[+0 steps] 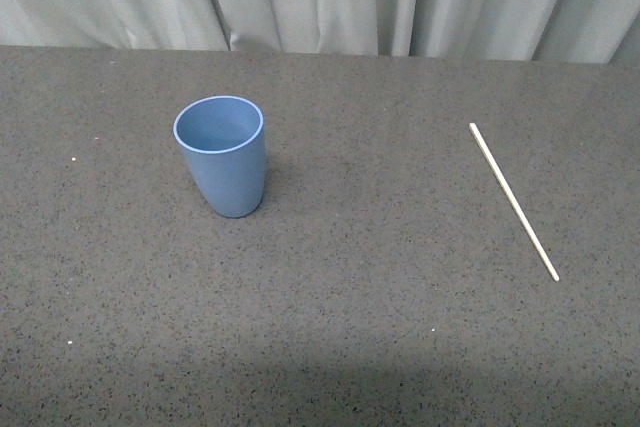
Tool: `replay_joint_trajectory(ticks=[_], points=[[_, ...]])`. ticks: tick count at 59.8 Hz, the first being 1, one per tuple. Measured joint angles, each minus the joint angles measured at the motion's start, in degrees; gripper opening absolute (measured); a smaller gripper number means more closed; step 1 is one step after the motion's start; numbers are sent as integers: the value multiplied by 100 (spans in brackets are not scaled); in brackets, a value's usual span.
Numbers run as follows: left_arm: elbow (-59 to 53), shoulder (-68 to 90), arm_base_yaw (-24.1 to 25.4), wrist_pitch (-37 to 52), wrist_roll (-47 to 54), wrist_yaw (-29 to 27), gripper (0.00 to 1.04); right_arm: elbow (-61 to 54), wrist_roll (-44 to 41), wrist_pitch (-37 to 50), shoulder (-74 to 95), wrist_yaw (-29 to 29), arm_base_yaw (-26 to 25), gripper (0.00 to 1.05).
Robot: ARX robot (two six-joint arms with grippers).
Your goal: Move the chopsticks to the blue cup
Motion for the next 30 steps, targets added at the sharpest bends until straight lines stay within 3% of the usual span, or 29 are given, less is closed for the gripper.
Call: replay_joint_trajectory(ticks=[30], points=[[0,0,0,0,0,0,98,-2,-31,17,2,72,17,95]])
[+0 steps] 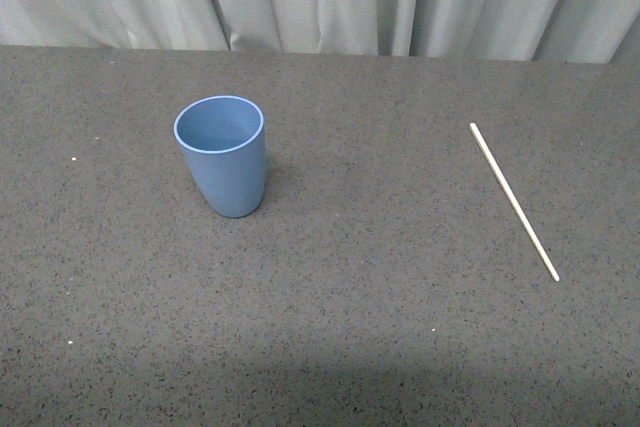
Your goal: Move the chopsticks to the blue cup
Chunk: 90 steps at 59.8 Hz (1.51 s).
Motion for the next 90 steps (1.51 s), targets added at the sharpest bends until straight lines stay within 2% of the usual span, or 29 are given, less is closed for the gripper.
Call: replay_joint_trajectory(ticks=[4,7,13,16,21,29,49,65,90], points=[[0,0,0,0,0,0,98,0,-763,553,267,1038,332,95],[0,0,0,0,0,-4,98,13,-1198,892,634,1257,402,95],[0,0,0,0,0,2,98,232,-1504,1716,2243,796,173,95],[0,0,0,0,0,2,98,643,-1401,2057,3547,271,11,95],[0,0,0,0,0,2,98,1237,-1292,2083,4966,-332,-72,95],[0,0,0,0,0,0,98,2323,-1108,1425,6940,-863,-70,95],[0,0,0,0,0,2,98,4927,-396,-343,10264,-1005,98,95],[0,0,0,2,0,2,98,5908,-221,-634,11540,-964,164,95],[0,0,0,0,0,2,98,7031,-262,-1193,12570,-922,413,95]])
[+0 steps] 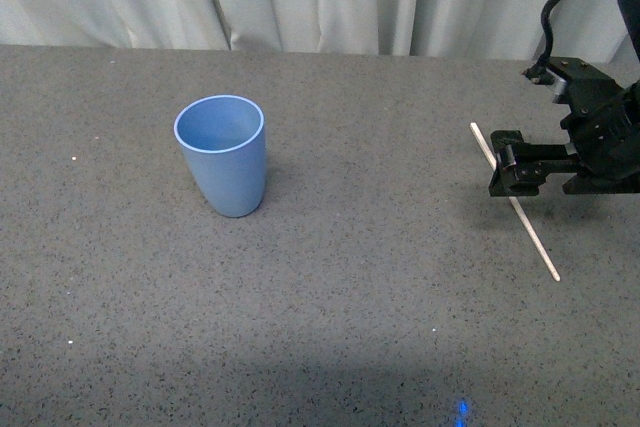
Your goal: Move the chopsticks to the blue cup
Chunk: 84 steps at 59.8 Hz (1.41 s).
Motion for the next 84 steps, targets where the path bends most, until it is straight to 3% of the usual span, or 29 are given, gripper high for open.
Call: replay_joint_trajectory(ticks=[7,22,36,45,51,60,68,75,84], points=[[0,0,0,0,0,0,98,208,-35,-133,203,59,39,89],[0,0,0,0,0,0,98,457,-188,-144,472,321,109,36],[0,0,0,0,0,0,98,522,-170,-238,509,332,127,1],[0,0,0,0,0,0,98,516,-85,-179,505,337,125,1],[0,0,0,0,0,-2,98,271,-42,317,387,452,153,1],[0,0,0,0,0,0,98,-566,313,1775,-391,-337,387,1],[0,0,0,0,0,2,98,-1364,435,4164,-1648,-1222,911,1],[0,0,0,0,0,-4,98,-1547,505,5539,-2006,-1486,1381,1],[0,0,0,0,2,0,98,-1556,531,6411,-1641,-1749,1937,1]])
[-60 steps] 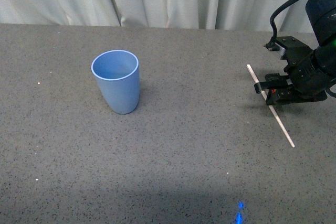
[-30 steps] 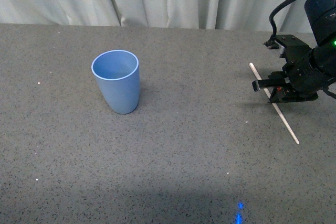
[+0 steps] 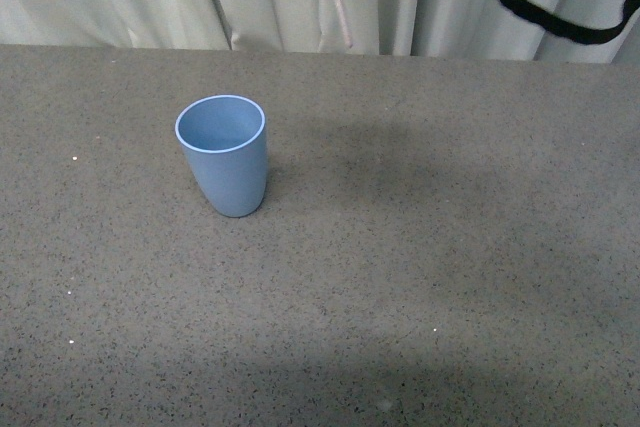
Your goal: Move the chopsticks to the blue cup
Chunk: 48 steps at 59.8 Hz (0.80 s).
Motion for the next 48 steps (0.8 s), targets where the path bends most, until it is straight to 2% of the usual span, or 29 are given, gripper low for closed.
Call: replay_joint_trajectory(ticks=[22,48], points=[[0,0,0,0,-2,0,98,898,260,101,1169,-107,813,1],[0,0,0,0,-2,-2,98,1567,251,15,1954,13,922,1]])
